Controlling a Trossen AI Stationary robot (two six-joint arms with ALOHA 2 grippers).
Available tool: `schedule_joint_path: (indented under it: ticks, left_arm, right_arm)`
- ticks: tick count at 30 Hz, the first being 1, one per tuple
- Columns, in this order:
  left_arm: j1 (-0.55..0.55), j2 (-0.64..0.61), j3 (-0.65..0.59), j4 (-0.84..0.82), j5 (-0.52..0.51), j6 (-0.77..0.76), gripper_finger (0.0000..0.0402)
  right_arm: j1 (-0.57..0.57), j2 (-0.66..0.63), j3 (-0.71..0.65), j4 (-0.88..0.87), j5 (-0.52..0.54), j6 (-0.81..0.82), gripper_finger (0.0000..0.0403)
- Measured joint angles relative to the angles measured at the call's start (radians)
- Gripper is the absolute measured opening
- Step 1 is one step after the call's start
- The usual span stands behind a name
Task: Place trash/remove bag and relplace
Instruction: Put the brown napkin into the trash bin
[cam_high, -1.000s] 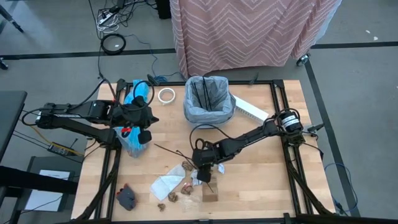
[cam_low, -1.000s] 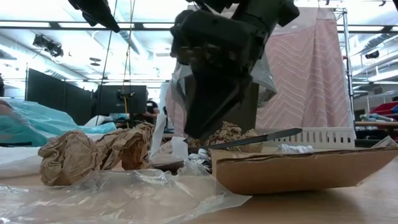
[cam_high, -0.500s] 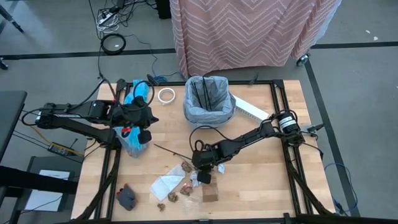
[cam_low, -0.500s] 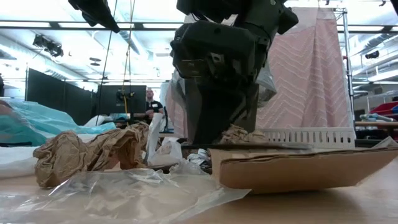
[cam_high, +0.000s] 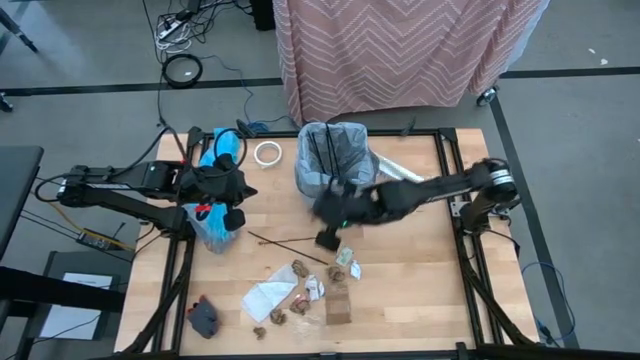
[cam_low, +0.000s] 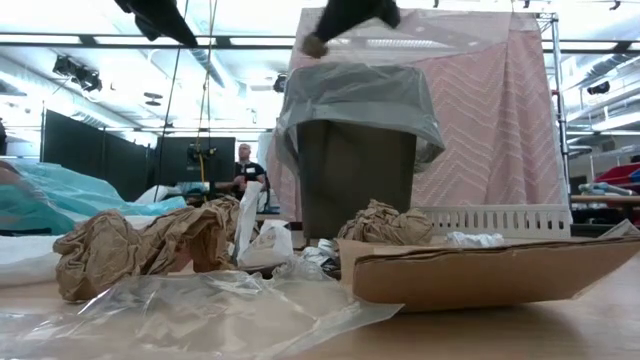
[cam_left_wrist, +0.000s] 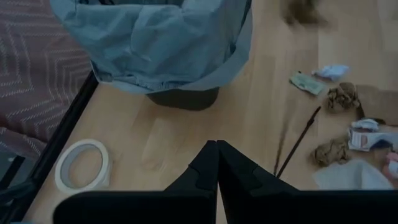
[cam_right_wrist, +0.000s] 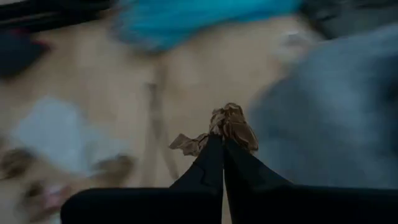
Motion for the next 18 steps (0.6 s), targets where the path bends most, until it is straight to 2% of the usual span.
schedule_joint_path:
  ticks: [4, 9, 11, 14, 16, 18]
  left_arm:
    - [0.000, 0.000, 0.000, 0.003, 0.000, 0.000, 0.0015]
    - [0.000, 0.000, 0.000, 0.012, -0.015, 0.000, 0.0015]
    - [0.000, 0.000, 0.000, 0.012, -0.016, -0.002, 0.0015]
    - [0.000, 0.000, 0.000, 0.011, -0.015, -0.002, 0.0015]
    - [0.000, 0.000, 0.000, 0.011, -0.015, 0.000, 0.0015]
    - [0.000, 0.000, 0.000, 0.011, -0.015, 0.002, 0.0015]
  right_arm:
    - [-0.079, -0.055, 0.002, -0.075, 0.098, -0.087, 0.0000]
    - [-0.211, -0.081, 0.003, -0.140, 0.106, -0.144, 0.0000]
    - [-0.257, -0.074, 0.001, -0.144, 0.071, -0.190, 0.0000]
    - [-0.312, -0.073, 0.002, -0.151, -0.065, -0.238, 0.0005]
    - [-0.337, -0.070, 0.002, -0.179, -0.164, -0.253, 0.0023]
    - [-0.348, -0.073, 0.002, -0.210, -0.195, -0.259, 0.0055]
